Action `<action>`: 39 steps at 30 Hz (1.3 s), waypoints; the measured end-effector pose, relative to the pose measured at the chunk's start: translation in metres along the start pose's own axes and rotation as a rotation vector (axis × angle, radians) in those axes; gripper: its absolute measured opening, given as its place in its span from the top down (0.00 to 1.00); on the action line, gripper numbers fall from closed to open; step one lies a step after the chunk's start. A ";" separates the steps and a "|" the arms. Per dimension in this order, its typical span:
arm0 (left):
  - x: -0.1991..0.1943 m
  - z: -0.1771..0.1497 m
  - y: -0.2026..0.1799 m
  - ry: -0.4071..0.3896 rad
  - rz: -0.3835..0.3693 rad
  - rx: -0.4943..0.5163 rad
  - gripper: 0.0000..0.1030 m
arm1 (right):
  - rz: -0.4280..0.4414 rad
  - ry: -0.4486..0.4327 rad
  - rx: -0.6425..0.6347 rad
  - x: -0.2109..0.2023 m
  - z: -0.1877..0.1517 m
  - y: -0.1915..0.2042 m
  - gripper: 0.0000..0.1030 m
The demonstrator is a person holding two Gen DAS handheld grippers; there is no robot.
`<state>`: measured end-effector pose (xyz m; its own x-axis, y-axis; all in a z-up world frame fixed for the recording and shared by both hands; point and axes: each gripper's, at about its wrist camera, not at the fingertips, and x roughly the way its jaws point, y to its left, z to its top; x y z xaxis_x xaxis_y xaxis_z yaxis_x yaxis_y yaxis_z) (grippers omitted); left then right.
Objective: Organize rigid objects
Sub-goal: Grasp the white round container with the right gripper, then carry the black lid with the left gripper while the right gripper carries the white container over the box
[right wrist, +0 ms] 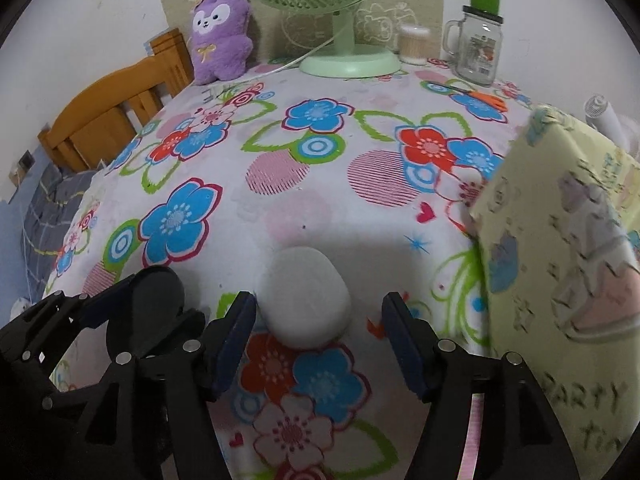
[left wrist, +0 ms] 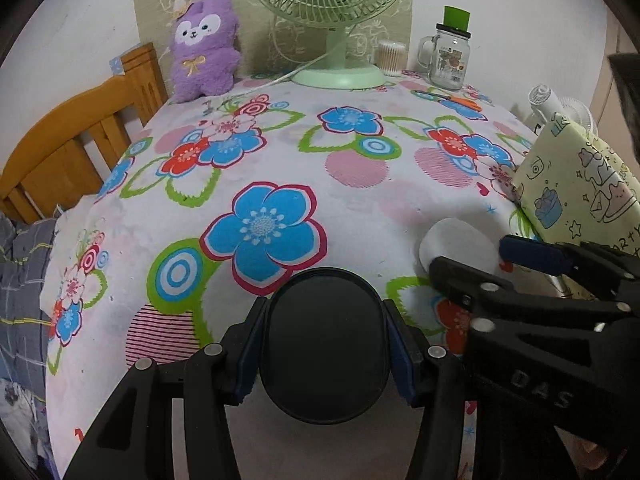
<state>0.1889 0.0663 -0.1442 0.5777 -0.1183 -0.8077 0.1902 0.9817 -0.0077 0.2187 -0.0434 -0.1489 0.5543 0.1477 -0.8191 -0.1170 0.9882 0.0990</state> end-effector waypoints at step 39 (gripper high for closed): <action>-0.098 -0.017 -0.061 -0.112 -0.007 0.067 0.46 | -0.049 -0.116 -0.053 -0.106 -0.028 -0.001 0.46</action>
<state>0.1069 0.0208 -0.0747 0.6605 -0.1445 -0.7368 0.2445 0.9692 0.0291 0.1371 -0.0616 -0.0779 0.6519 0.1058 -0.7509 -0.1292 0.9912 0.0275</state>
